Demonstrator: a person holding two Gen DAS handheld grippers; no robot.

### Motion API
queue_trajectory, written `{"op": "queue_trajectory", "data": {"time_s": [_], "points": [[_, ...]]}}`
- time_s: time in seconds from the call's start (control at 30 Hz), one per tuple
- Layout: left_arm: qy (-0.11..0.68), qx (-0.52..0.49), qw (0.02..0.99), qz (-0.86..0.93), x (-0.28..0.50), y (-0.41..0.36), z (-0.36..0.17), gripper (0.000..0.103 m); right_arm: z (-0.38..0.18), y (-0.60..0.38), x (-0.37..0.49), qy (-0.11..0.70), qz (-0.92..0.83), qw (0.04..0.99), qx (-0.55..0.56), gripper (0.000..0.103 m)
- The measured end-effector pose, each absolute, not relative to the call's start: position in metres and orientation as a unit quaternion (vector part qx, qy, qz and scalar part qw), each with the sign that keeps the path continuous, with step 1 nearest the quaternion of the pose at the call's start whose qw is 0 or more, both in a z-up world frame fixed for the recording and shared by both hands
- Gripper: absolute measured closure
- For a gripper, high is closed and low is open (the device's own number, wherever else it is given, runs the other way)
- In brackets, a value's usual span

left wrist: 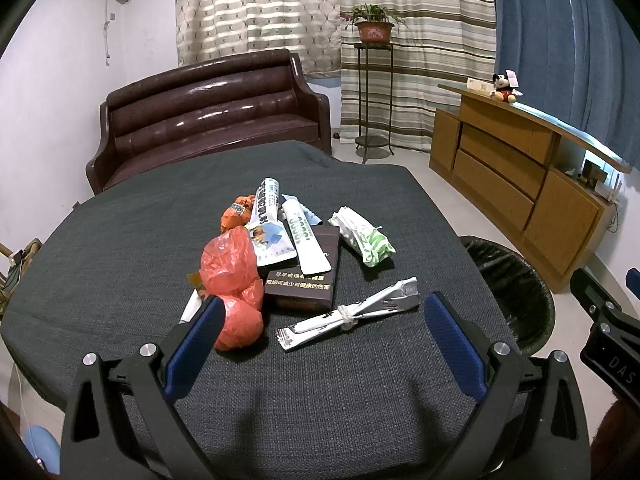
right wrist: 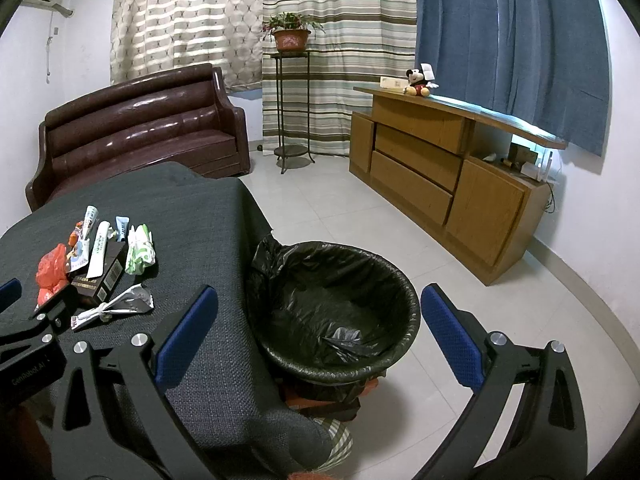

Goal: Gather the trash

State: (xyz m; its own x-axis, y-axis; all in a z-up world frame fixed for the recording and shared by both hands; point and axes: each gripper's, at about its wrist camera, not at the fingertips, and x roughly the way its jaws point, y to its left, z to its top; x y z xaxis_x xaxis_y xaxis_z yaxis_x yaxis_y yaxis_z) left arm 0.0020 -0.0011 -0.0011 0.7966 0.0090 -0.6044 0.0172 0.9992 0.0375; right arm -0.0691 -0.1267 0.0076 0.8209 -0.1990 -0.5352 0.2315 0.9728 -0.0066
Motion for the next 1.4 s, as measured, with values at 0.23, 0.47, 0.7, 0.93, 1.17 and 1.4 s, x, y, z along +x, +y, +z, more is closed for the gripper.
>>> {"op": "queue_trajectory", "data": {"time_s": [0.23,0.47,0.7,0.93,1.17,1.4], "points": [[0.319,0.021,0.947,-0.002,0.002,-0.001,-0.001,0.006,0.007,-0.126,-0.069,0.278,-0.113,0.954,0.030,0.004],[0.319,0.021,0.947,-0.002,0.002,-0.001,-0.001,0.006,0.007,-0.126,-0.069,0.278,-0.113,0.953,0.030,0.004],[0.320,0.021,0.947,-0.002,0.003,-0.002,-0.001,0.006,0.007,-0.126,-0.068,0.278,-0.112,0.953,0.030,0.004],[0.320,0.022,0.947,-0.002,0.003,0.003,-0.009,0.006,0.007,-0.126,-0.068,0.279,-0.112,0.953,0.031,0.004],[0.320,0.022,0.947,-0.002,0.003,0.003,-0.008,0.006,0.006,-0.126,-0.068,0.279,-0.113,0.953,0.031,0.004],[0.324,0.022,0.946,-0.005,0.003,0.007,-0.014,0.006,0.005,-0.123,-0.068,0.280,-0.114,0.953,0.029,0.004]]}}
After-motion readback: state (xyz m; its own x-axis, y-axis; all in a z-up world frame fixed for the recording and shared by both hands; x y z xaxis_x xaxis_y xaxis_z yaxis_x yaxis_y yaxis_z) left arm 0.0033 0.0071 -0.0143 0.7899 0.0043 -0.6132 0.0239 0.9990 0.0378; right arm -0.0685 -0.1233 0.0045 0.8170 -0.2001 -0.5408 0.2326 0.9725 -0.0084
